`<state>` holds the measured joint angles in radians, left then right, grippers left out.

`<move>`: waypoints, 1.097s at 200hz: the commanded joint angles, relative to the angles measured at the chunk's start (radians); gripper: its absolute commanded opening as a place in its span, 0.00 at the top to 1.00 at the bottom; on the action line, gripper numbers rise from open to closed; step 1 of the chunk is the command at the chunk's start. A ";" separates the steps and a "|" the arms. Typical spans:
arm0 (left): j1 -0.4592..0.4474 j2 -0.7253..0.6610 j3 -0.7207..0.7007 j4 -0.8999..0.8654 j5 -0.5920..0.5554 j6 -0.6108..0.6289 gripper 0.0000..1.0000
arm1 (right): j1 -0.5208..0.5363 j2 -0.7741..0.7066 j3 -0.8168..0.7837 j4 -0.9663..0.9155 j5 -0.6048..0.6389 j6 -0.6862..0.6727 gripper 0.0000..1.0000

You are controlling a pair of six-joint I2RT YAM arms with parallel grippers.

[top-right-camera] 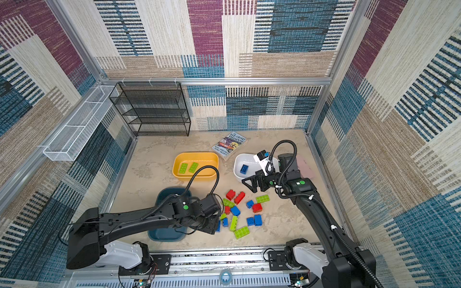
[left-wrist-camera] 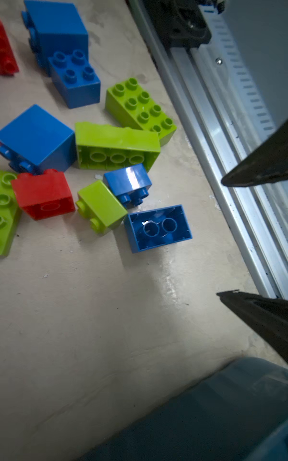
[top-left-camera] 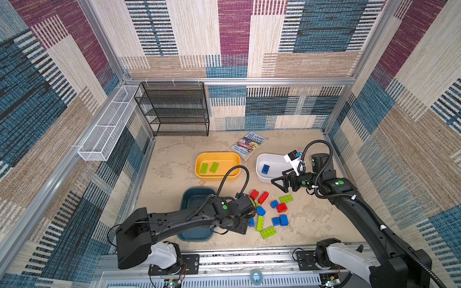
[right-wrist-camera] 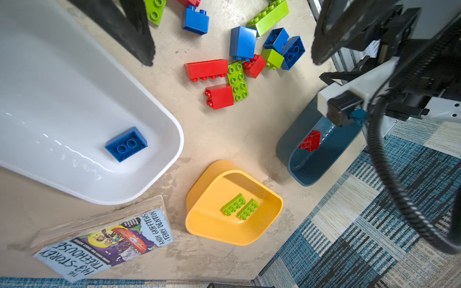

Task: Sort the legos into containers by color
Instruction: Pick up the lego from the middle-left of the table.

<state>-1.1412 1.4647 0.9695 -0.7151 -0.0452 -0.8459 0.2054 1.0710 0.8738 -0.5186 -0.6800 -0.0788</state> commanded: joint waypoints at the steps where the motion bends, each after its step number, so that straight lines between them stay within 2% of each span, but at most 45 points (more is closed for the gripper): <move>1: -0.010 0.055 0.009 0.100 -0.006 -0.042 0.33 | 0.002 -0.005 -0.005 0.027 -0.007 0.017 0.01; 48: -0.016 0.170 0.004 0.140 -0.009 -0.058 0.39 | 0.001 -0.007 -0.011 0.031 0.001 0.012 0.01; 83: -0.015 0.202 0.002 0.114 -0.041 -0.063 0.50 | 0.002 -0.013 -0.014 0.032 0.008 0.007 0.01; 100: -0.014 0.221 -0.003 0.122 -0.041 -0.063 0.57 | 0.001 -0.011 -0.016 0.034 0.007 0.006 0.01; 117: -0.011 0.218 -0.005 0.116 -0.039 -0.070 0.71 | 0.002 -0.015 -0.018 0.034 0.007 0.006 0.01; 126: -0.010 0.203 0.006 0.093 -0.048 -0.067 0.75 | 0.002 -0.021 -0.018 0.034 0.010 0.005 0.01; 162: 0.015 0.114 0.133 -0.085 -0.107 0.024 0.75 | 0.002 -0.030 -0.012 0.024 0.019 -0.001 0.01; 185: 0.106 0.068 0.184 -0.081 -0.062 0.126 0.75 | 0.001 -0.034 -0.012 0.023 0.032 0.000 0.01; 219: 0.230 0.191 0.434 -0.086 0.002 0.308 0.73 | 0.001 -0.046 -0.014 0.026 0.061 0.006 0.01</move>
<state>-0.9676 1.5814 1.2724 -0.7910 -0.0971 -0.7094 0.2054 1.0351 0.8570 -0.5137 -0.6506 -0.0761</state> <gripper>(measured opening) 0.311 0.993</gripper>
